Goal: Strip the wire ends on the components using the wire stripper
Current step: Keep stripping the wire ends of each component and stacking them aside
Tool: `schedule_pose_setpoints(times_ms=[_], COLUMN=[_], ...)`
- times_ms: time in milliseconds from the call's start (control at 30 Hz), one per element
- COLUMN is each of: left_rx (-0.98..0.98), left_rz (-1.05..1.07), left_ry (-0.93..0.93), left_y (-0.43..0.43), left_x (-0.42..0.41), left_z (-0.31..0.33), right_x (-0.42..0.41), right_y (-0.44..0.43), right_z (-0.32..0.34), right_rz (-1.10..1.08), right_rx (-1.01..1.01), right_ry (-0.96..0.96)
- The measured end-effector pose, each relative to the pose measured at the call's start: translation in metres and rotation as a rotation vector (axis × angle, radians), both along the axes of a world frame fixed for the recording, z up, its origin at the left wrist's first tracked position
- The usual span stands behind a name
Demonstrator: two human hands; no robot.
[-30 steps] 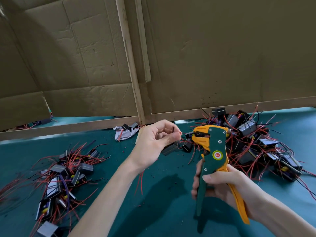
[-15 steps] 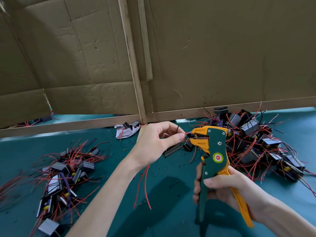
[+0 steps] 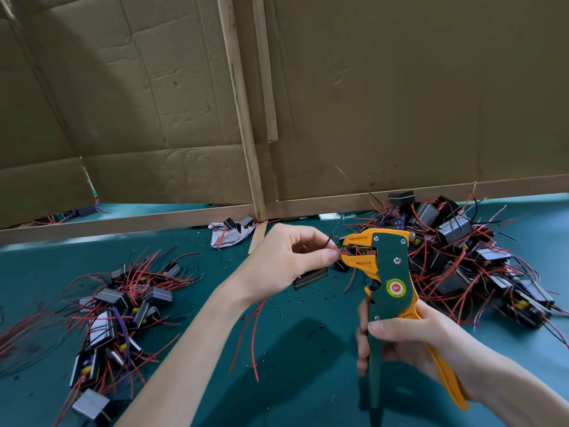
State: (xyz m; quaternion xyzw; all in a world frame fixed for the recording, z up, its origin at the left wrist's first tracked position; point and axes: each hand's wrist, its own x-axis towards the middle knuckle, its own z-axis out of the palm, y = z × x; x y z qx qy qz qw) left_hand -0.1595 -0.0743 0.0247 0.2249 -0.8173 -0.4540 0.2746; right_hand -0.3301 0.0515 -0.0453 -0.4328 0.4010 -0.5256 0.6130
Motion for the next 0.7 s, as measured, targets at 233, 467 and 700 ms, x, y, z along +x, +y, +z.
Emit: schedule_pose_setpoints(times_ms=[233, 467, 700], left_rx=[0.034, 0.052, 0.182], left_rz=[-0.045, 0.003, 0.091], left_ry=[-0.035, -0.034, 0.219], left_y=[-0.004, -0.006, -0.011], left_x=[0.004, -0.002, -0.001], left_z=[0.001, -0.011, -0.011], right_x=[-0.003, 0.006, -0.009], right_y=[0.001, 0.001, -0.007], right_z=[-0.001, -0.013, -0.010], right_rz=[-0.010, -0.228, 0.104], right_rx=[0.023, -0.012, -0.009], right_ry=[0.107, 0.189, -0.106])
